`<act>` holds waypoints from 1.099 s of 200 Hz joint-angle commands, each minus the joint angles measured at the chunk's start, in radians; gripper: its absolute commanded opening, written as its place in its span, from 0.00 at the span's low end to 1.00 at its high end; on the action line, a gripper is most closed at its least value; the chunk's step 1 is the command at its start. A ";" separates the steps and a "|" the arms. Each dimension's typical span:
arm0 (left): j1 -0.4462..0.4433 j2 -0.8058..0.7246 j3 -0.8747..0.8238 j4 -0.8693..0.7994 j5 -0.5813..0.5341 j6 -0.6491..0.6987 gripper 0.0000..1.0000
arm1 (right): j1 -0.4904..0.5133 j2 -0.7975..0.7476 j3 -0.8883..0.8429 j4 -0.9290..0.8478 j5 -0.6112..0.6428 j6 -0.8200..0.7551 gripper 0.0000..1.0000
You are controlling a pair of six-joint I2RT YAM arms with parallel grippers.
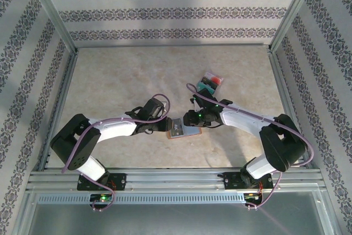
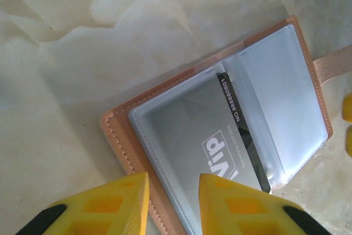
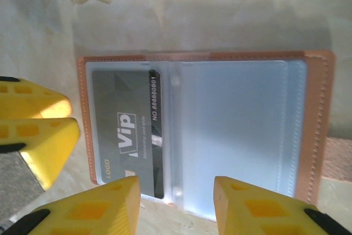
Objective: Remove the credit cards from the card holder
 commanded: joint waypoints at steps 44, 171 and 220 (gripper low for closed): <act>-0.032 0.039 0.041 0.020 0.008 0.043 0.30 | 0.025 0.044 0.047 0.025 -0.025 0.003 0.41; -0.042 0.071 0.042 0.024 -0.008 0.023 0.25 | 0.026 0.116 0.033 0.095 -0.077 0.026 0.34; -0.042 0.080 0.038 0.018 -0.017 0.013 0.23 | 0.021 0.153 0.026 0.123 -0.097 0.026 0.33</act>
